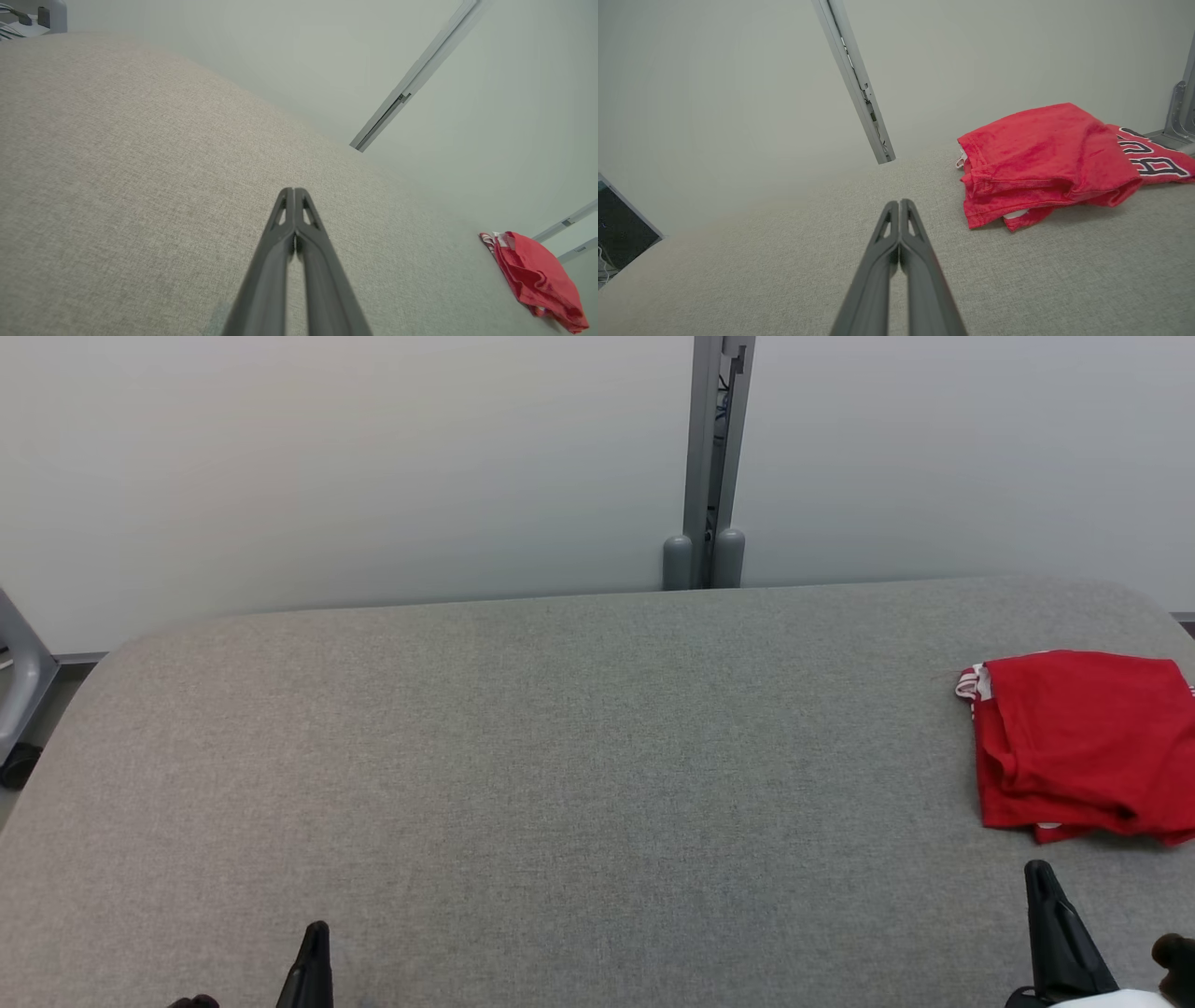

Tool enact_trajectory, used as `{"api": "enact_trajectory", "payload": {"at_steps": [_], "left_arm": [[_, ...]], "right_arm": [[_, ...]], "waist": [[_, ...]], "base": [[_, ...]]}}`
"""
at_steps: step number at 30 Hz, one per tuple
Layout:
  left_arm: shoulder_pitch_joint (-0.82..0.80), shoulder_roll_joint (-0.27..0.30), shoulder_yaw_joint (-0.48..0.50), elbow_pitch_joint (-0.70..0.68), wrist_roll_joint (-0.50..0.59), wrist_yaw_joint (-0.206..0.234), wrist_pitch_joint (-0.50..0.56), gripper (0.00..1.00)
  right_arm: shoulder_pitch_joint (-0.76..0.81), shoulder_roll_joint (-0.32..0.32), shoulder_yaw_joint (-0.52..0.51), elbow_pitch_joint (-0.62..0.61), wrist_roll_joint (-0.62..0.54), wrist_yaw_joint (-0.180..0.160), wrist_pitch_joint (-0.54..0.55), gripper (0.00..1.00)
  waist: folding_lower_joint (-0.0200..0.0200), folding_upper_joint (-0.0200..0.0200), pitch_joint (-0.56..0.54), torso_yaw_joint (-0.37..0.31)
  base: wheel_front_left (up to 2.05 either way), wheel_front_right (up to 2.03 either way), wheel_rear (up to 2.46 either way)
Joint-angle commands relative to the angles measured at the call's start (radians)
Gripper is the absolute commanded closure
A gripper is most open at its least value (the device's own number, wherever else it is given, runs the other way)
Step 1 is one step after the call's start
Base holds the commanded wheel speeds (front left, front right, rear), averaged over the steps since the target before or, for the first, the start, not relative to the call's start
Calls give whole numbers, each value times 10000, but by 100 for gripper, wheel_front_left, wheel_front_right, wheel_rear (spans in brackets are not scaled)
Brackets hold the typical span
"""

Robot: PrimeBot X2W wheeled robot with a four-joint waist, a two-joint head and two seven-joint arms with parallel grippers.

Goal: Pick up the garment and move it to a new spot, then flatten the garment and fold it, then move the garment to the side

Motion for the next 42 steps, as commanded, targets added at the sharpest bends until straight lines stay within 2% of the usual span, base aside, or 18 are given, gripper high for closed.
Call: {"api": "enact_trajectory", "payload": {"at_steps": [1, 14, 42], "left_arm": [[-418, 61, 118, -124, -460, -57, 93, 100], [-877, 79, 365, -82, -2222, -187, 604, 100], [-1658, 110, 784, -5, -5194, -399, 1465, 100]], "right_arm": [[-317, -95, -44, -82, 582, -1, 128, 100], [-714, -123, -96, 120, 2790, 0, 628, 100], [-1376, -168, -194, 471, 6521, 0, 1488, 100]], "waist": [[0, 0, 12, 0], [0, 0, 87, 1], [0, 0, 243, 2]], "base": [[0, 0, 0], [0, 0, 0], [0, 0, 0]]}}
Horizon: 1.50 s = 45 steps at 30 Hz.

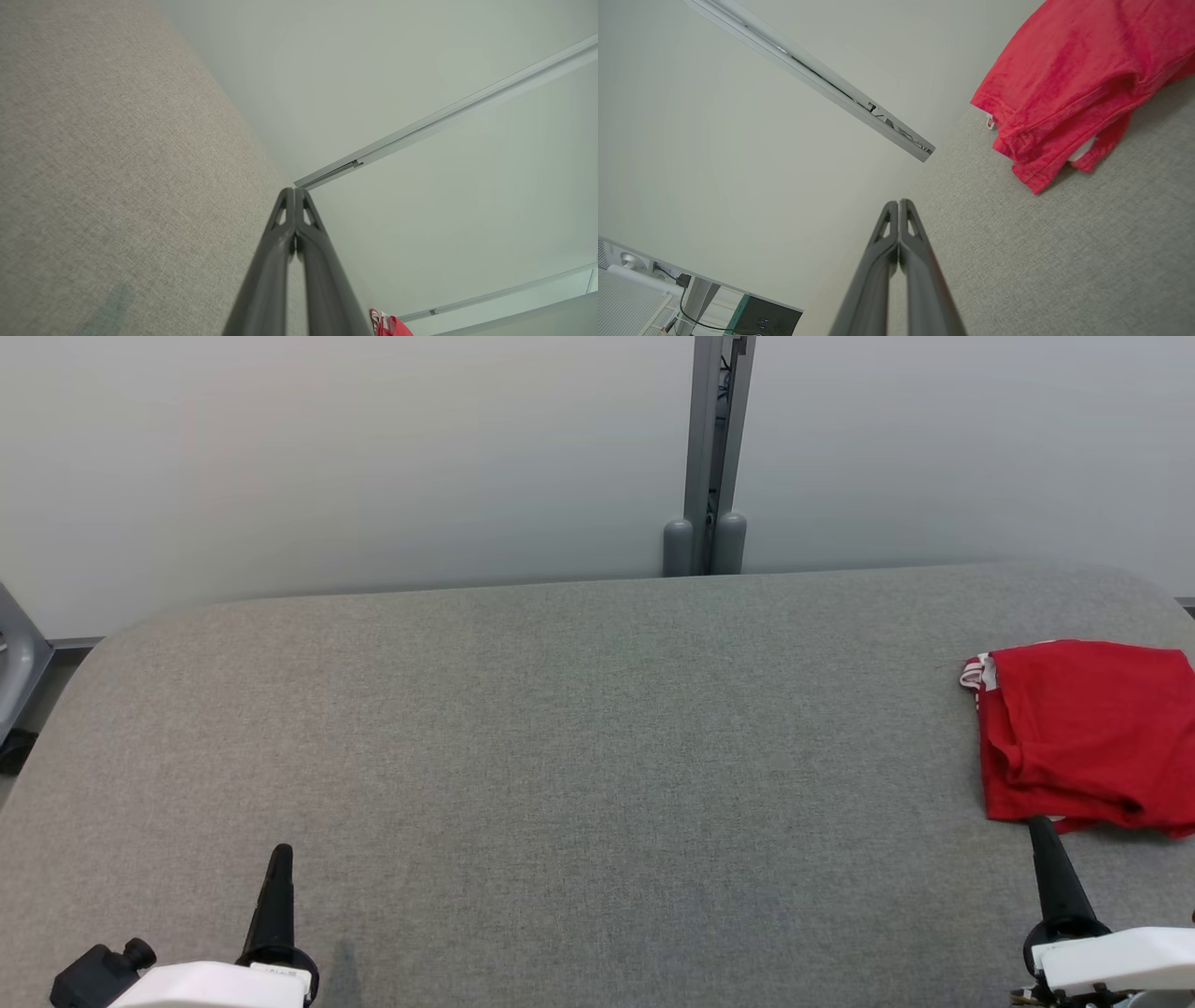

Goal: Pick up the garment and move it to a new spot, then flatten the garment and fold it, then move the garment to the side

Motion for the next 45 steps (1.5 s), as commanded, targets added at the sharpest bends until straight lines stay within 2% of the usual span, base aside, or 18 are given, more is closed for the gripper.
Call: {"api": "enact_trajectory", "payload": {"at_steps": [1, 45], "left_arm": [[-312, 64, 77, -74, -272, -78, 76, 100], [-1199, 100, 570, 32, -3759, -319, 1090, 100]], "right_arm": [[-218, -98, -61, -50, 337, 4, 82, 100], [-1001, -150, -158, 373, 4725, 4, 1095, 100]], "waist": [[-1, -1, 8, 0], [-1, -1, 262, 2]], "base": [[0, 0, 0], [0, 0, 0]]}}
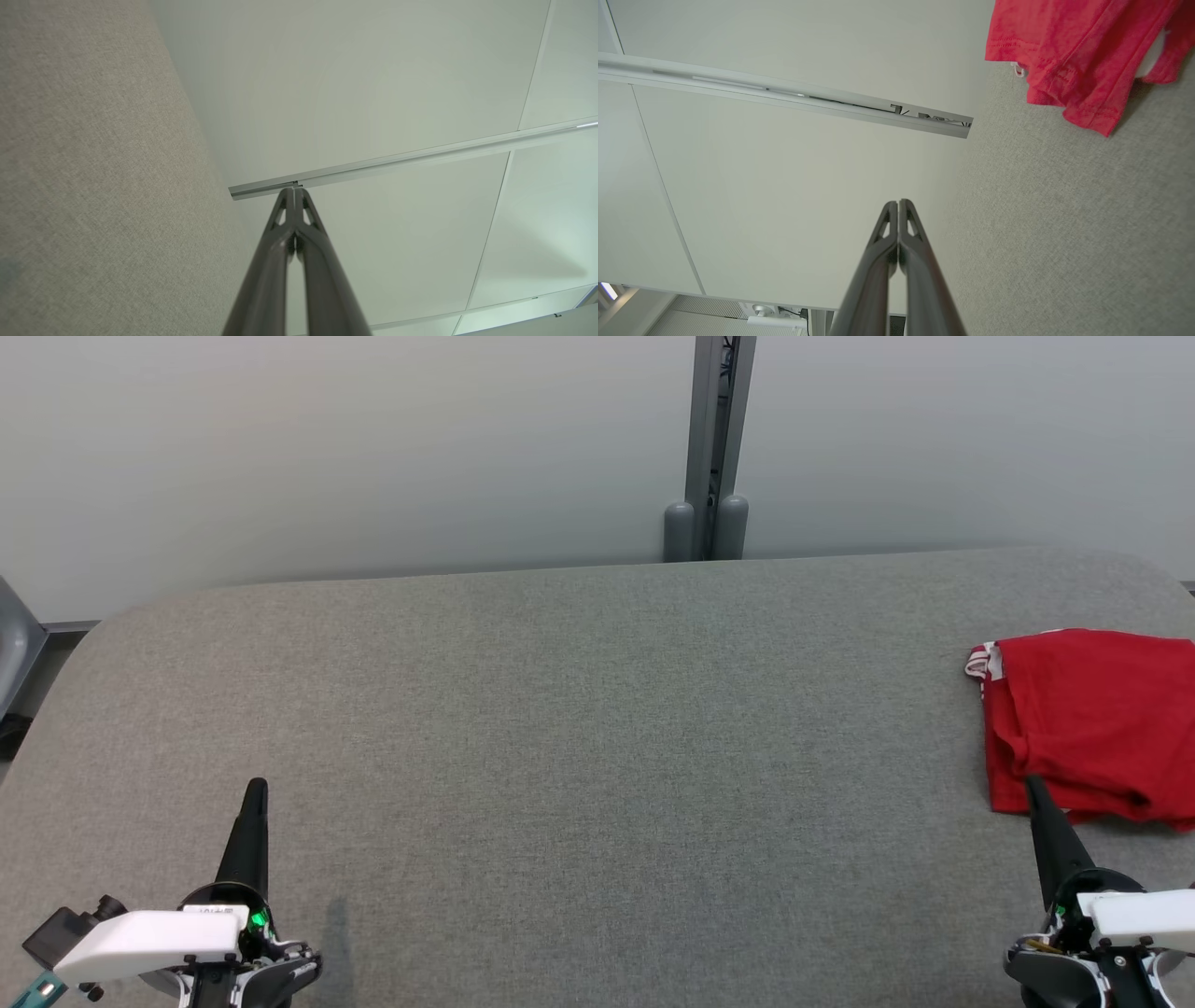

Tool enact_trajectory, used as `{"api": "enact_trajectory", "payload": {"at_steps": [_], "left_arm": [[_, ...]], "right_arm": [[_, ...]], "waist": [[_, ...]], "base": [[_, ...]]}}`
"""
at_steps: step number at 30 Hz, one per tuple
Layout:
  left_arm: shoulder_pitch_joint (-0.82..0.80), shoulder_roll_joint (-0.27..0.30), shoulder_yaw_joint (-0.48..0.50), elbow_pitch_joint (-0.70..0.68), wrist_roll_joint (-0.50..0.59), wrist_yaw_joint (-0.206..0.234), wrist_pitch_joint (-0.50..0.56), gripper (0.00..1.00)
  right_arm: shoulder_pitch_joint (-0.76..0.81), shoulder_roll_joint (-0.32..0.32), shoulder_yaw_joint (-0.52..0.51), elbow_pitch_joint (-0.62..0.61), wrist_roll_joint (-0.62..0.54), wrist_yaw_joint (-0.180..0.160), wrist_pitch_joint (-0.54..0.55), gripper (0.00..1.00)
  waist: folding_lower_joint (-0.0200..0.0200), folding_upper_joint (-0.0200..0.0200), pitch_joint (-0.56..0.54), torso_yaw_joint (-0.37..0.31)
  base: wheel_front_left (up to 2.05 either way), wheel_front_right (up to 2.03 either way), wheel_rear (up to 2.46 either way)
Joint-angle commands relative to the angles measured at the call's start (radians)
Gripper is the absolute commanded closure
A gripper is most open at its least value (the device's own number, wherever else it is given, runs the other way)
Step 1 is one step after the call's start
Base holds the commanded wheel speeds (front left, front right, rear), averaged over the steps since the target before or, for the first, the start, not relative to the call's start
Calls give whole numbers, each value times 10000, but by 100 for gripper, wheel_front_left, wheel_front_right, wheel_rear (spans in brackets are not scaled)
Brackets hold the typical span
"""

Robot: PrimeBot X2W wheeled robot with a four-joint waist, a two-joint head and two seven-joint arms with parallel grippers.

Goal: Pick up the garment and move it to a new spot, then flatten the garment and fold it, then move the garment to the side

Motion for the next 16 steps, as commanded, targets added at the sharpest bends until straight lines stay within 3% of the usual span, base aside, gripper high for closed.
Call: {"api": "enact_trajectory", "payload": {"at_steps": [1, 16], "left_arm": [[-231, 61, 77, -17, -229, -47, 73, 100], [-466, 70, 194, 14, -1121, -119, 323, 100]], "right_arm": [[-192, -92, -29, -6, 298, 4, 83, 100], [-380, -106, -54, 112, 1382, 4, 333, 100]], "waist": [[0, -1, 12, 0], [0, -1, 92, 1]], "base": [[0, 0, 0], [0, 0, 0]]}}
